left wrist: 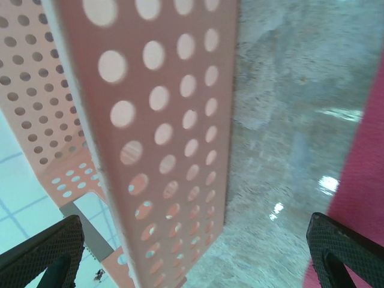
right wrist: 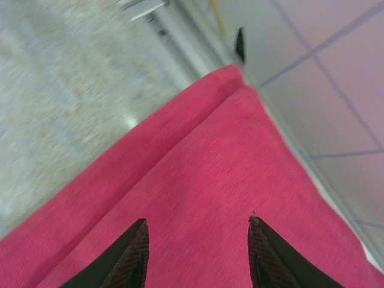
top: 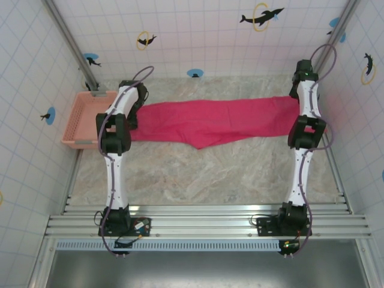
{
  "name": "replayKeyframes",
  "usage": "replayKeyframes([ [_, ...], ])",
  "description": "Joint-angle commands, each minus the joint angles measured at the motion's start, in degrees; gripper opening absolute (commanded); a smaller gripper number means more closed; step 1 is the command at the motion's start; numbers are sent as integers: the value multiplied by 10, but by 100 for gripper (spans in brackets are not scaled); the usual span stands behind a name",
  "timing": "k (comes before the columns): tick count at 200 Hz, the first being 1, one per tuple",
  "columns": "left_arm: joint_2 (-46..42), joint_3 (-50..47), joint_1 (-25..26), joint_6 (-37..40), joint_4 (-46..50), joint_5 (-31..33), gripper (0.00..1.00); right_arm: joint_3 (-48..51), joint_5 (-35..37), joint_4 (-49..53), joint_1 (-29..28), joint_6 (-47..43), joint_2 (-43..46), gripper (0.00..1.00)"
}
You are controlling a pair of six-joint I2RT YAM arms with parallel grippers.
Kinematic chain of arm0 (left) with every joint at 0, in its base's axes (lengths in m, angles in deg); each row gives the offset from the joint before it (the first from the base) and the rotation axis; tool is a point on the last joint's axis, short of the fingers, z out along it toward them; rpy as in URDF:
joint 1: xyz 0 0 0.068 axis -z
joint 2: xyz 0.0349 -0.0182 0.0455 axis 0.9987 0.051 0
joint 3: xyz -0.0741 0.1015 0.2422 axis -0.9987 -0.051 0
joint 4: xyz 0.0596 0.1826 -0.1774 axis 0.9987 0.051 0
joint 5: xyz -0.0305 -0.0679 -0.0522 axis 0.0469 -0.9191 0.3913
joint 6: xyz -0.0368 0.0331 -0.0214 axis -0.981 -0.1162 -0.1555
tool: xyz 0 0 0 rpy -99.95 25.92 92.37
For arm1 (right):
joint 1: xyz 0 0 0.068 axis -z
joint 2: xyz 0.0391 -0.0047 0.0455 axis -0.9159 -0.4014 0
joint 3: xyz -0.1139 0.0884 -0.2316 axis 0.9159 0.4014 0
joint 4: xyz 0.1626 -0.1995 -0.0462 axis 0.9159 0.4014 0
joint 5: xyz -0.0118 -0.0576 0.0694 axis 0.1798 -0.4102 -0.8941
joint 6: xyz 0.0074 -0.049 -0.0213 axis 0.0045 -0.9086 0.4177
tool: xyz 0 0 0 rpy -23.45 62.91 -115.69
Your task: Roll up the long pants
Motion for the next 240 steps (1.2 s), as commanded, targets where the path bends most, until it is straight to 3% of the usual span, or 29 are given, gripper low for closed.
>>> replayKeyframes([
  [1,30,34,-15,-15,16,-5,97,-3,-25,67,-33,-30,65,49],
  [38,68,79,-16,1,21,-15,97,105,-98,77,-46,-20,116,50],
  [117,46,97,-16,20,28,-24,98,78,-160,90,-90,2,50,48],
  [150,34,94,-12,37,25,-34,97,82,-151,86,-113,-10,40,45],
  [182,42,95,-11,46,29,-37,97,80,-146,83,-115,-2,21,34],
  [211,46,96,-10,49,25,-48,98,79,-122,71,-112,-1,20,33],
  [240,60,100,-10,57,24,-51,98,62,-150,67,-102,9,3,34],
])
